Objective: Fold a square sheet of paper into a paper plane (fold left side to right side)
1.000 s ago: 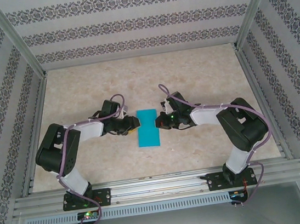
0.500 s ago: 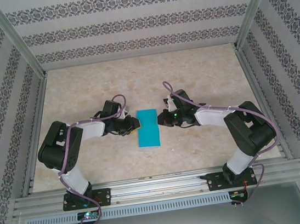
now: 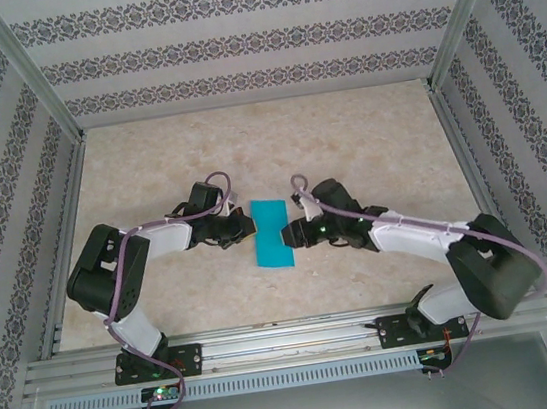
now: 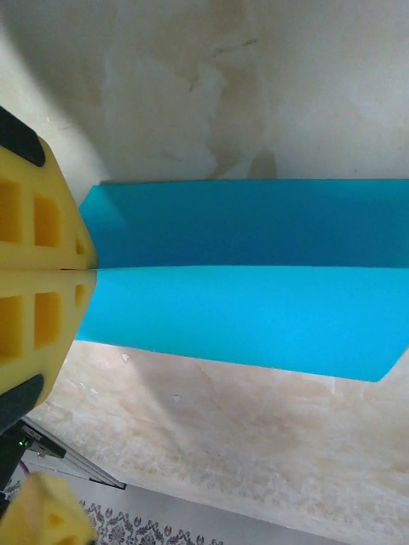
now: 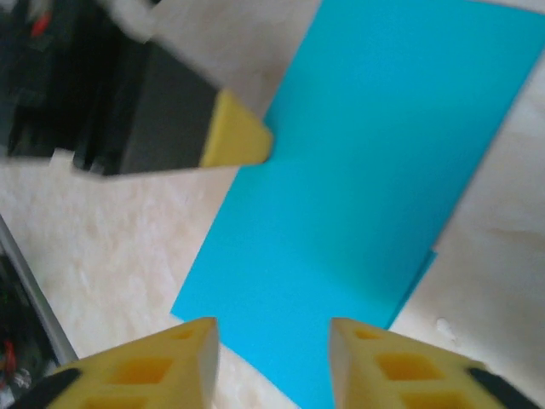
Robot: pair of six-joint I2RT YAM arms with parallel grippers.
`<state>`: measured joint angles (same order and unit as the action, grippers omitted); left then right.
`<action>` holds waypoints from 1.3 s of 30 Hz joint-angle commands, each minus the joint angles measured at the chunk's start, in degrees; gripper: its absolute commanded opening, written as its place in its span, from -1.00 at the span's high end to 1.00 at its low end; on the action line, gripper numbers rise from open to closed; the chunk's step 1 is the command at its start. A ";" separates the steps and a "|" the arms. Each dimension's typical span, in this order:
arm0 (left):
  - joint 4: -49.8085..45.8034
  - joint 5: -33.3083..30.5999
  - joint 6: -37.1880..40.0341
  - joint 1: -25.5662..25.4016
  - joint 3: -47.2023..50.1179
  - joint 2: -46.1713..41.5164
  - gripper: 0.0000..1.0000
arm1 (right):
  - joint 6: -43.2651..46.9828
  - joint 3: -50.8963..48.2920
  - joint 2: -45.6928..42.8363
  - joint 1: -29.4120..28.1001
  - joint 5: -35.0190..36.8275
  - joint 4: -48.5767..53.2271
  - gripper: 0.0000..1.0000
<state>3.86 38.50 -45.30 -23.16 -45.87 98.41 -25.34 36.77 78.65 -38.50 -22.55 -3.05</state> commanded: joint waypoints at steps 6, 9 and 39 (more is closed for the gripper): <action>-2.06 -0.91 -2.14 -0.86 -1.22 -1.34 0.99 | 16.30 -0.49 -0.08 -15.56 21.06 4.06 -0.22; -2.36 -0.80 -2.16 -0.93 -1.33 -1.38 1.00 | 18.46 1.89 3.39 -19.77 25.97 5.83 -0.30; -5.46 -2.11 -0.59 -1.08 -2.41 -0.79 0.99 | 21.00 11.15 16.37 -25.06 30.53 8.28 0.56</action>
<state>0.40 37.23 -46.76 -23.31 -46.92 98.37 -3.11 48.93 96.07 -63.53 9.82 4.54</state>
